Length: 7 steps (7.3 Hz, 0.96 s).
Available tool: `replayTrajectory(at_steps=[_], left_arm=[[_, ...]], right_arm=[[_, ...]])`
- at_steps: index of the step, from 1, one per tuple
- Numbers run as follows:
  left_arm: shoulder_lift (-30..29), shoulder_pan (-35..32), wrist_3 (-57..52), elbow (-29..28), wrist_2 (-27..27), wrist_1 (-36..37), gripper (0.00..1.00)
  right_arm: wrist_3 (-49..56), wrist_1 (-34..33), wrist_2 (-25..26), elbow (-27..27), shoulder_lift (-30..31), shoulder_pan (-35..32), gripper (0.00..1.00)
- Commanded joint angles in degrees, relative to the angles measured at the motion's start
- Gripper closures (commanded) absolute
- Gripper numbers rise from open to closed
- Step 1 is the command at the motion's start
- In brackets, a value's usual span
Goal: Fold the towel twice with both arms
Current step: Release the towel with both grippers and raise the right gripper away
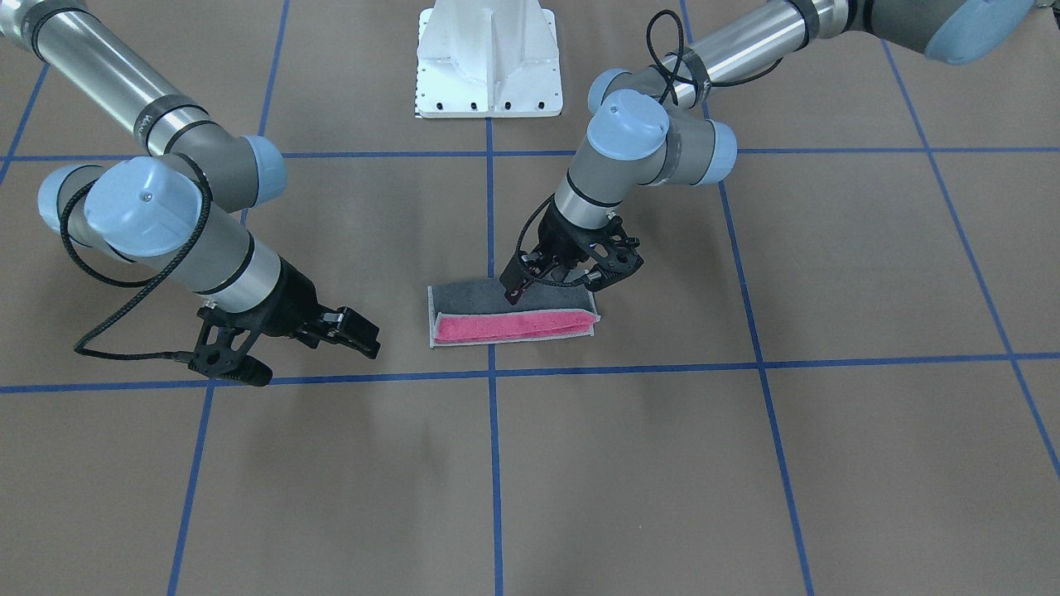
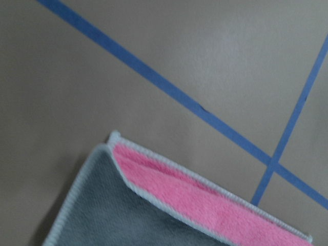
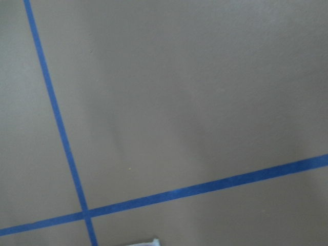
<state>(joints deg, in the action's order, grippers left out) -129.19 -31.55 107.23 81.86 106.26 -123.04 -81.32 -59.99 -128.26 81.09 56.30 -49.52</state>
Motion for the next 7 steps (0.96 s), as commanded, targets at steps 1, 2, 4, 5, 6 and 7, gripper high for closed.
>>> replayTrajectory(at_steps=[1,2,4,5,6,7], left_arm=[[-2.8,0.1,0.1,-4.3,-0.2,-1.7,0.0],[-3.1,0.1,0.0,-5.9,-0.3,-3.5,0.0],[-4.7,0.1,0.0,-7.3,-0.9,-3.8,0.0],[-6.8,0.0,0.0,-9.9,-1.9,-4.0,0.0],[-8.6,0.0,-0.1,-13.4,-3.3,-5.9,0.0],[-9.1,-0.3,-0.2,-14.8,-3.6,-7.1,0.0]], right_arm=[[0.9,0.1,-0.9,0.1,0.7,-0.9,0.01],[0.9,0.1,-1.4,0.2,0.7,-1.1,0.01],[1.0,0.1,-1.6,0.1,0.8,-1.5,0.01],[1.0,0.1,-1.6,0.1,0.8,-1.5,0.01],[1.0,0.1,-1.6,0.2,1.2,-1.5,0.01],[1.0,0.2,-1.8,0.2,1.4,-1.7,0.01]])
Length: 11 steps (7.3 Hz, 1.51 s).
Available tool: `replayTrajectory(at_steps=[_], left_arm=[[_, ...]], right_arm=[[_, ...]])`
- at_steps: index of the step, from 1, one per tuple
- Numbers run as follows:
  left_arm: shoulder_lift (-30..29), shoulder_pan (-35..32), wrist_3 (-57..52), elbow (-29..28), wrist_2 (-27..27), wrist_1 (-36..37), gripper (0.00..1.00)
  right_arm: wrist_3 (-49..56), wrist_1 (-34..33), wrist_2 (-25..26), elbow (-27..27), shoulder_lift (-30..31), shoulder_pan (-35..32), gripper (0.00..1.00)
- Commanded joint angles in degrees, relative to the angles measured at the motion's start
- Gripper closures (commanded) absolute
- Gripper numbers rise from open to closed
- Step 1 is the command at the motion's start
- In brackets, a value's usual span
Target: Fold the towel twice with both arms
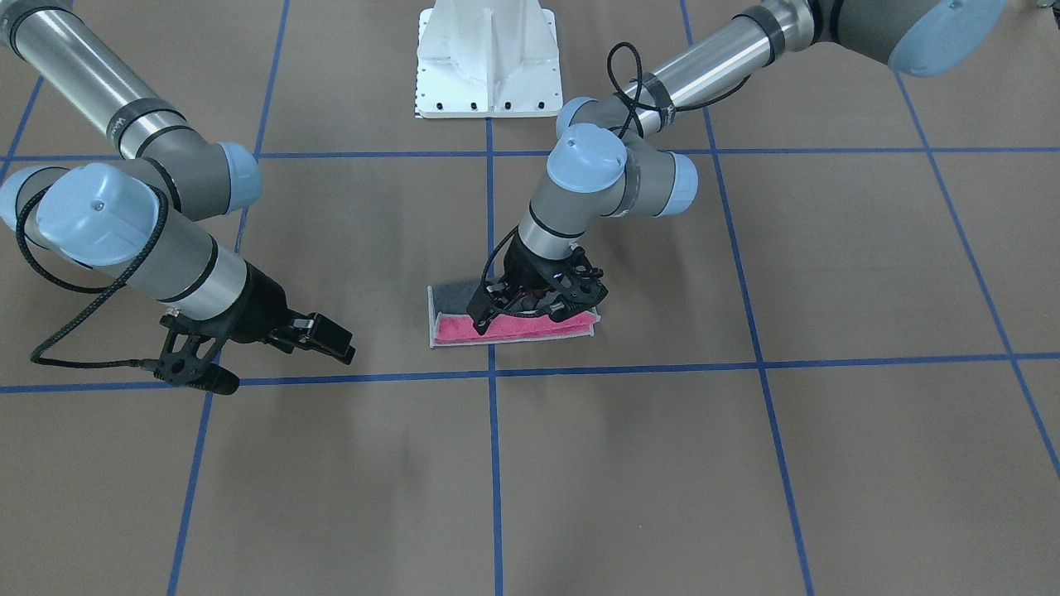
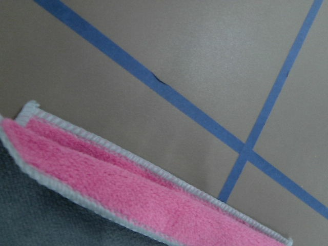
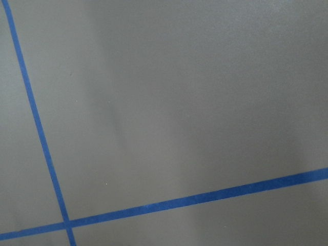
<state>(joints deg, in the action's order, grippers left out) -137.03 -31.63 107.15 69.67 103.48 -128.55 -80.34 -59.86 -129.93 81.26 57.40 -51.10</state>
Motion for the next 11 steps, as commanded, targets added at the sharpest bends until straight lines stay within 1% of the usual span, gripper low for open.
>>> replayTrajectory(at_steps=[1,2,4,6,7,8,9,10,11], left_arm=[[-1.6,-0.6,-0.2,-3.0,-1.0,-1.8,0.0],[-2.5,-1.5,-0.3,-4.1,-1.0,-1.8,0.0],[-6.7,-3.5,-0.6,-10.2,-1.0,-3.5,0.0],[-7.2,-4.7,-0.7,-10.7,-0.7,-3.6,0.0],[-7.2,-5.3,-0.8,-10.4,-0.6,-3.5,0.0],[-7.5,-6.8,-1.0,-10.0,1.4,-3.4,0.0],[-7.4,-9.7,-2.6,-8.9,7.5,-2.8,0.0],[-6.9,-13.1,-3.5,-7.8,13.0,-2.7,0.0],[-4.8,-16.0,-5.3,-6.5,17.2,-2.8,0.0]], right_arm=[[0.0,0.1,-0.1,0.0,0.2,-0.1,0.01],[0.0,0.1,-0.1,0.0,0.2,-0.1,0.01],[0.0,0.2,-0.1,0.0,0.3,-0.1,0.01],[-0.3,0.3,-0.3,0.0,0.2,-0.1,0.01],[-0.9,0.1,-2.2,0.5,0.1,-0.1,0.01],[-1.1,-0.1,-2.8,1.8,0.4,-0.1,0.01],[-2.7,-0.1,-2.7,2.4,0.4,0.4,0.01],[-5.9,-0.1,-2.2,2.6,-0.4,2.5,0.01],[-9.4,-0.2,0.2,2.5,-1.2,5.5,0.01]])
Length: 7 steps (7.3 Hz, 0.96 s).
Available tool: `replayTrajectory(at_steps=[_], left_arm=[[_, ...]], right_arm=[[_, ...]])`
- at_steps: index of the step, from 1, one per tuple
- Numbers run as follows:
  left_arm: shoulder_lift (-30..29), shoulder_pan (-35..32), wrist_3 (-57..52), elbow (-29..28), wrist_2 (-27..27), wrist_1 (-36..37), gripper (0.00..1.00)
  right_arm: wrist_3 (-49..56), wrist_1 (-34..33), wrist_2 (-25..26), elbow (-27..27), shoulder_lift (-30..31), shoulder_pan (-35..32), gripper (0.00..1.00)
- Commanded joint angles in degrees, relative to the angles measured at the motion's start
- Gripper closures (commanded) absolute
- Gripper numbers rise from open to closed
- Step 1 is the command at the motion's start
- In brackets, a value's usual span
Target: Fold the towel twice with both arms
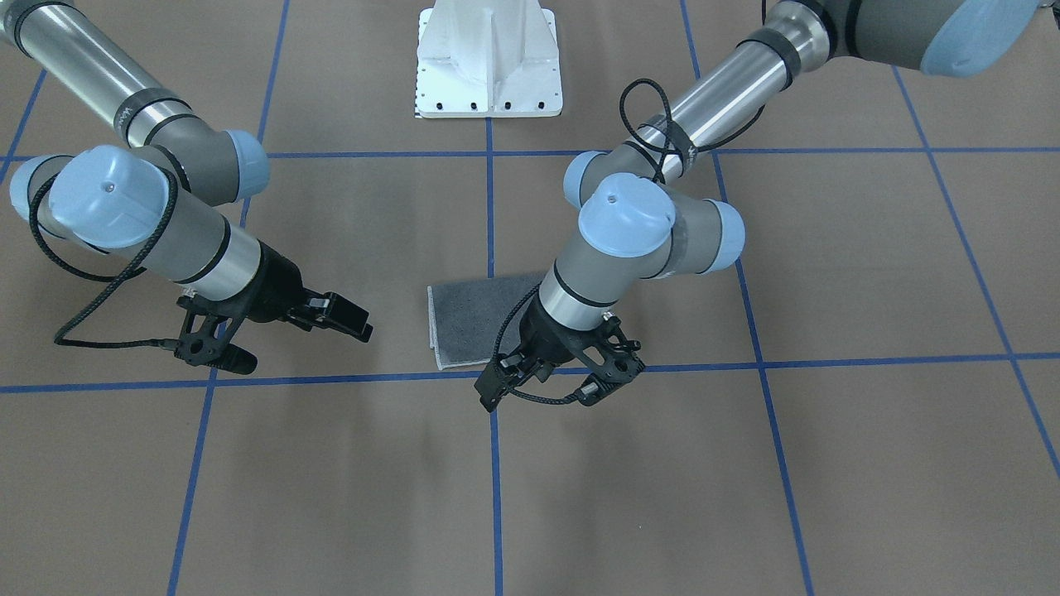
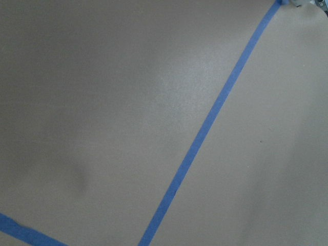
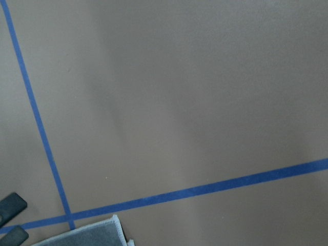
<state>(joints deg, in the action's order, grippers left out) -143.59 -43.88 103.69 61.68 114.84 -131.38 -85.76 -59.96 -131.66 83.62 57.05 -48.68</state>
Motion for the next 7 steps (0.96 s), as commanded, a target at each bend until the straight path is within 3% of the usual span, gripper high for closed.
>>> replayTrajectory(at_steps=[1,3,7], left_arm=[[4.8,-5.7,-4.0,4.0,8.3,-0.1,0.0],[8.3,-7.9,-5.5,6.6,11.4,-0.3,0.0],[9.2,-8.1,-7.4,6.8,11.6,-0.4,0.0]], right_arm=[[-7.3,-0.2,5.6,-0.1,-1.3,5.9,0.01],[-16.4,-7.0,8.0,-0.6,-6.0,8.2,0.01],[-25.0,-8.9,12.5,-4.0,-8.4,12.6,0.01]])
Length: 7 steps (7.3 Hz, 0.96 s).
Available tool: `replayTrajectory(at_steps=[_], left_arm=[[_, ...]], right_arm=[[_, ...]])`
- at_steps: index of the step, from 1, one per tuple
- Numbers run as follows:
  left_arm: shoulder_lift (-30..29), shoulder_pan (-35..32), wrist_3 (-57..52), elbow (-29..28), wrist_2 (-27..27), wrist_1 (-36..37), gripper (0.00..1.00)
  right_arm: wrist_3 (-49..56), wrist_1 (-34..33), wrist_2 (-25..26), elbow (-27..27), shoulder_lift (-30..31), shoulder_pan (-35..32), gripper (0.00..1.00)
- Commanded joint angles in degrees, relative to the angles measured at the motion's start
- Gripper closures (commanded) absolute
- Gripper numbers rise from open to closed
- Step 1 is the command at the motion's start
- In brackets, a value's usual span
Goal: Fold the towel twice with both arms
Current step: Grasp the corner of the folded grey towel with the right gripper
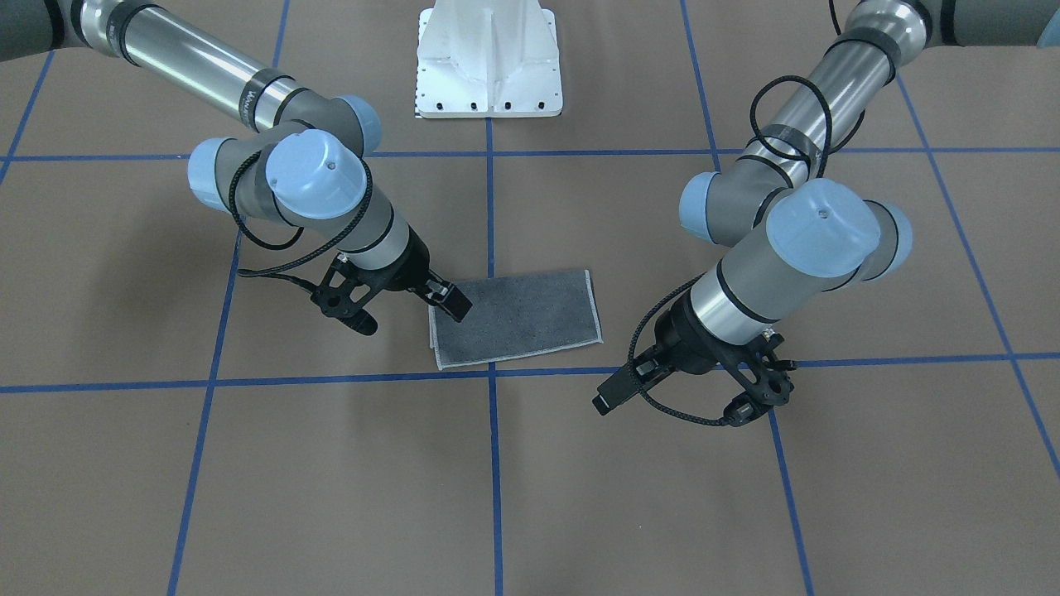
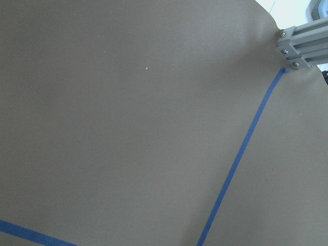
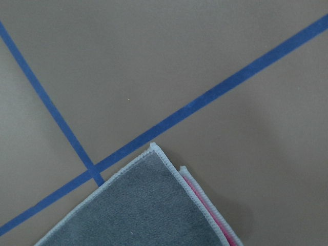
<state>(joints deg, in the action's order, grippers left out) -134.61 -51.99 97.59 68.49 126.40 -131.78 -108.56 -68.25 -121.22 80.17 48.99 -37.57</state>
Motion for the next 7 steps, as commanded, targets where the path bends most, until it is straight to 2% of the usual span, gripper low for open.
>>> replayTrajectory(at_steps=[1,5,6,7], left_arm=[[0.7,0.0,-1.6,0.0,0.0,-0.1,0.0],[0.7,0.0,-1.7,0.1,-0.1,0.0,0.0],[0.7,0.0,-1.7,0.1,-0.2,0.0,0.0],[0.7,0.0,-1.8,0.0,-0.3,0.0,0.0]], right_arm=[[-2.3,-3.4,2.1,-0.5,-0.8,1.5,0.01],[-2.4,-5.1,2.4,-0.5,-0.1,1.9,0.05],[-2.4,-5.1,2.4,-0.5,-0.1,2.0,0.09],[-3.1,-5.1,2.5,-0.5,-0.1,2.2,0.17]])
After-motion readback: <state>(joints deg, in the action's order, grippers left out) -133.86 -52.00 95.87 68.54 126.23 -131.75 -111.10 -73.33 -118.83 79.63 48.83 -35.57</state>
